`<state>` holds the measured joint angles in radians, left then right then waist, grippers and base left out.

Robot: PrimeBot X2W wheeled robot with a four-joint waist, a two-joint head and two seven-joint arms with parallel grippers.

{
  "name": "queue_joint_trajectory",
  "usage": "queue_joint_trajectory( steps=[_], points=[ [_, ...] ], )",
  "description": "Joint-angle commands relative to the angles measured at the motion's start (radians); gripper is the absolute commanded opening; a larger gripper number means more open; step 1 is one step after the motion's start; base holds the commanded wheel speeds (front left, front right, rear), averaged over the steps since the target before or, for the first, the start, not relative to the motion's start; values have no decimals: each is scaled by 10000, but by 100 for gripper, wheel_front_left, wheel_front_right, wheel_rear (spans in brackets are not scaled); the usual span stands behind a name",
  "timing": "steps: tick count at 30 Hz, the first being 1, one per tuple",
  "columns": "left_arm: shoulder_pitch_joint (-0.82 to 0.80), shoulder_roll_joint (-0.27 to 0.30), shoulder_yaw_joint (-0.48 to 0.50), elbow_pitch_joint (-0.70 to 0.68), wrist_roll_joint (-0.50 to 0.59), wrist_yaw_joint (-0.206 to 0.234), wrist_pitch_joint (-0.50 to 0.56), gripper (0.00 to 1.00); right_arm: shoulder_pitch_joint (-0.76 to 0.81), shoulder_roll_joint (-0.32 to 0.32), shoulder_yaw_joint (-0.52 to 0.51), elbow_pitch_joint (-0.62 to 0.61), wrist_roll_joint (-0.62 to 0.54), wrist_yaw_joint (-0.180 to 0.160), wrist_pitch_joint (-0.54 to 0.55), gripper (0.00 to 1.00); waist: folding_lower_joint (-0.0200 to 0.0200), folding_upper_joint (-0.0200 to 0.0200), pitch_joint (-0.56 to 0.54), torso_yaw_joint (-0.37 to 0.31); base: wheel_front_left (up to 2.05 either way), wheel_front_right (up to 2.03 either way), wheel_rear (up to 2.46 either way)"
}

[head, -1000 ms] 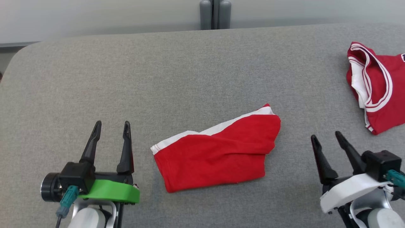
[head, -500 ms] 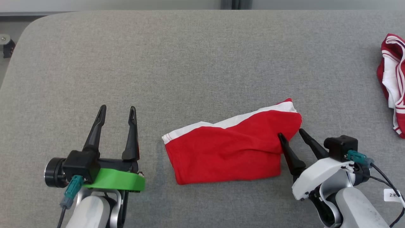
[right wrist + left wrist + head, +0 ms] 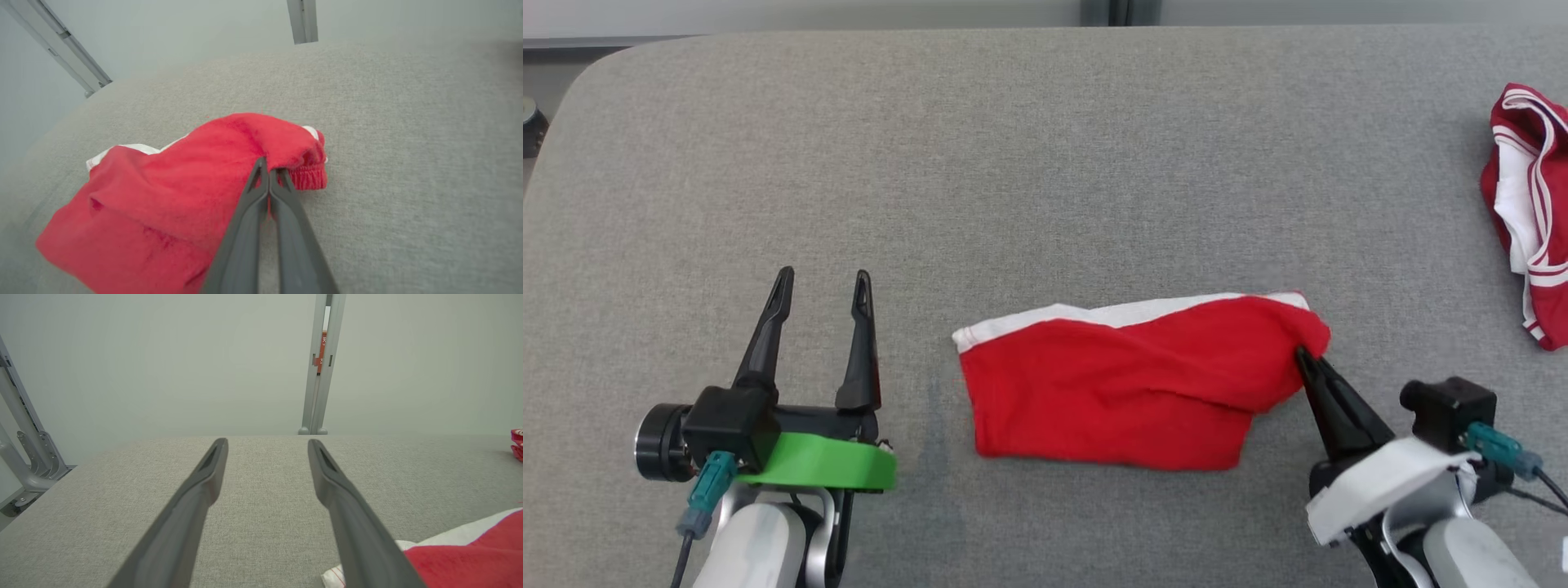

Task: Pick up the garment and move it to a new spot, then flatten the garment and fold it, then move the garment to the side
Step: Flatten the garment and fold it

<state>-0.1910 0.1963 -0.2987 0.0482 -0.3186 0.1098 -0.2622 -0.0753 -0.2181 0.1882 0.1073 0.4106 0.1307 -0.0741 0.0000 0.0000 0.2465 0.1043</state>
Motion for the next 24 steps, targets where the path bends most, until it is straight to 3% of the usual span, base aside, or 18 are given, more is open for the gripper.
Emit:
queue_joint_trajectory(
  steps=[1,6,13,14,15,16,24],
  points=[
    [70,-39,43,36,54,-53,-32,100,408,-6,-107,-91,-102,-1,117,0,0,0,2,-65,0,0,0],
    [101,-126,100,143,100,-141,-32,100,1517,117,-179,308,-227,-1,475,0,0,0,-7,-181,0,0,0],
    [215,-206,198,277,154,-208,-32,100,1313,346,-42,1255,-193,-3,-44,0,0,0,-75,-312,0,0,0],
    [243,-215,209,306,158,-206,-32,100,1219,362,-79,1252,-221,-3,-210,37,0,0,-103,-330,0,0,0],
    [269,-213,218,327,166,-196,-32,100,1159,363,-126,1169,-276,-3,-392,96,0,0,-130,-346,0,0,0],
    [317,-216,237,351,158,-187,-32,100,1102,350,-169,1047,-337,-3,-619,100,0,0,-165,-363,0,0,0],
    [754,-119,380,500,87,22,-24,100,1329,313,-990,-708,-1155,-3,-1554,100,0,0,-500,-564,0,0,0]
  ],
)
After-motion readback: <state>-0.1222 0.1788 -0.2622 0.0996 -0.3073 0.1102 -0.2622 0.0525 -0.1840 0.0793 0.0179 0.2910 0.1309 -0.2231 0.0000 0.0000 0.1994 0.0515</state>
